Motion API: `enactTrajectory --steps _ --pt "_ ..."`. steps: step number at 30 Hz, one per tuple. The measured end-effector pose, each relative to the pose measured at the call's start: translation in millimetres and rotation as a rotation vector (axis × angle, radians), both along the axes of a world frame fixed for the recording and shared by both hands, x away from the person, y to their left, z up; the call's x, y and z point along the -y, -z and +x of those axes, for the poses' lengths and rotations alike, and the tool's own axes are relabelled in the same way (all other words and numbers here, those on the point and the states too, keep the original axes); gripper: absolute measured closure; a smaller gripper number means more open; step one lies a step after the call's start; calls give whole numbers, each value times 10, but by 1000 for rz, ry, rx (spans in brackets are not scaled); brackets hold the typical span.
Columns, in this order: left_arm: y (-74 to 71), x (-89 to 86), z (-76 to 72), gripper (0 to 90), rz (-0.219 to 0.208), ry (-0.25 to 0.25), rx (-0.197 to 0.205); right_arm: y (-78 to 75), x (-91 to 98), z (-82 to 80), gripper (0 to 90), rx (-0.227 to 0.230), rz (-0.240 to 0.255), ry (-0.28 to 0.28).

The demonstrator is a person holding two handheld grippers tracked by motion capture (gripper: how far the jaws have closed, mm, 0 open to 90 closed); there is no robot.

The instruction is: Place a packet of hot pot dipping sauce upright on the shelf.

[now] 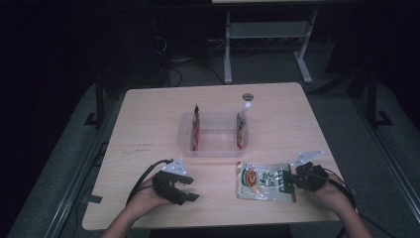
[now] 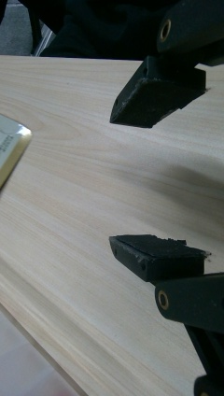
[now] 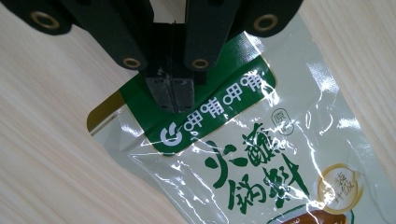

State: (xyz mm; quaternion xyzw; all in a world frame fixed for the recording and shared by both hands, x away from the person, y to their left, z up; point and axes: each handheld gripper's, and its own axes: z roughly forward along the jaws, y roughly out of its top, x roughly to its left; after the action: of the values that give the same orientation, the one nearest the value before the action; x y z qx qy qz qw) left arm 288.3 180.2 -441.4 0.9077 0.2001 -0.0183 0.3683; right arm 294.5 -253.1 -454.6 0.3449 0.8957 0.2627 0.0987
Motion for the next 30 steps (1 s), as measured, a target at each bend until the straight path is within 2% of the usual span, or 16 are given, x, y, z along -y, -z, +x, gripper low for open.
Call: enactTrajectory --steps 5,11,14,17,25,27,30 --pt "0 -47 -30 343 -3 -16 9 -6 -202 99 900 13 -21 -62" --pt "-39 -86 -41 342 -19 -29 42 -13 -448 206 900 19 -26 -108" --pt "-57 -82 -30 335 -22 -32 52 -8 -587 258 900 36 -37 -152" --pt "-76 -64 -18 319 -36 -31 67 3 -700 299 900 38 -17 -186" --pt "-96 -44 14 263 -50 -37 96 7 -1043 391 900 64 -25 -270" --pt "-94 -44 29 255 -52 -42 100 14 -1120 406 900 53 0 -281" --pt "-96 -34 56 238 -54 -50 108 20 -1226 433 900 49 11 -306"
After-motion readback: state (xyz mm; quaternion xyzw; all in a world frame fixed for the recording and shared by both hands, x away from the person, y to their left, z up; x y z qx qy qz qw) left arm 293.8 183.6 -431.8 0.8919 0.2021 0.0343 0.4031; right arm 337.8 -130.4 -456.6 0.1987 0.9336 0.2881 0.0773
